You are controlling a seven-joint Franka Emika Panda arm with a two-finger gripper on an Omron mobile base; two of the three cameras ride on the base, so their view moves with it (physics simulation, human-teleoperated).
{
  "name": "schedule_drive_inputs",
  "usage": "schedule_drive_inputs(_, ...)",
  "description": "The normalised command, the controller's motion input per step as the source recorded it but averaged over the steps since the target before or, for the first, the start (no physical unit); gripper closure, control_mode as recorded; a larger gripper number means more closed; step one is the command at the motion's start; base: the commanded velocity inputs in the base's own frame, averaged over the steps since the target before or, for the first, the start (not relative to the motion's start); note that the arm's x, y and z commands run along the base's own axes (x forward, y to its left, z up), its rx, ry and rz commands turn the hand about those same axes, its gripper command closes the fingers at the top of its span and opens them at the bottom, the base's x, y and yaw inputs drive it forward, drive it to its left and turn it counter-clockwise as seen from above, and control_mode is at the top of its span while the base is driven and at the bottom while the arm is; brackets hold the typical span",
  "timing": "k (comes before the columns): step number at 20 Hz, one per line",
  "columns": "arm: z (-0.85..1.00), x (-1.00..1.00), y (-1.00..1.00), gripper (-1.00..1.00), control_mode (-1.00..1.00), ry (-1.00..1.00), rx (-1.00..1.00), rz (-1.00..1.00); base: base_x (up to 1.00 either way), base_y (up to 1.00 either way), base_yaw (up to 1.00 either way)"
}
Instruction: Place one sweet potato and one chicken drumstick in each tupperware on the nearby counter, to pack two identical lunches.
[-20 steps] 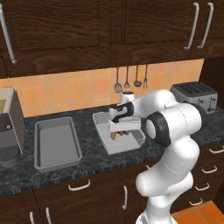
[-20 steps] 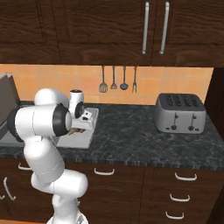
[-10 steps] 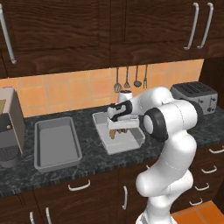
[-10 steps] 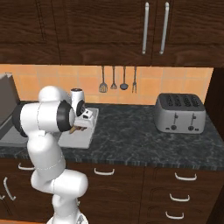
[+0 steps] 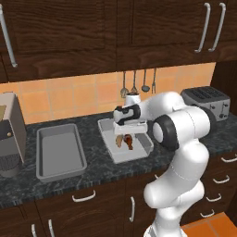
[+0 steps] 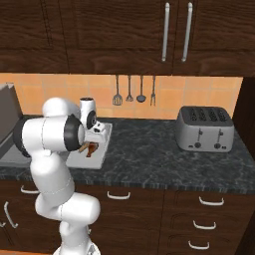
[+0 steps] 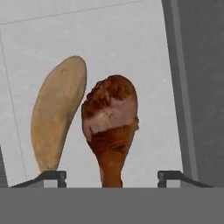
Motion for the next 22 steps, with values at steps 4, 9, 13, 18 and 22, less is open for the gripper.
schedule_drive_inputs(4, 0.54, -0.62, -0.04, -1.00, -1.00, -0.01, 0.00, -0.01, 0.00, 0.00, 0.00)
schedule_drive_inputs(9, 0.04, -1.00, -0.18, -1.00, -1.00, -0.28, 0.00, -0.01, 0.00, 0.00, 0.00)
schedule_drive_inputs(13, 0.09, -0.87, -0.44, -1.00, -1.00, -0.18, 0.00, 0.00, 0.00, 0.00, 0.00)
schedule_drive_inputs(18, 0.80, -0.68, -0.43, -1.00, -1.00, 0.04, 0.00, 0.04, 0.00, 0.00, 0.00)
schedule_drive_inputs(22, 0.89, -0.83, -0.08, -1.00, -1.00, 0.19, 0.00, 0.05, 0.00, 0.00, 0.00)
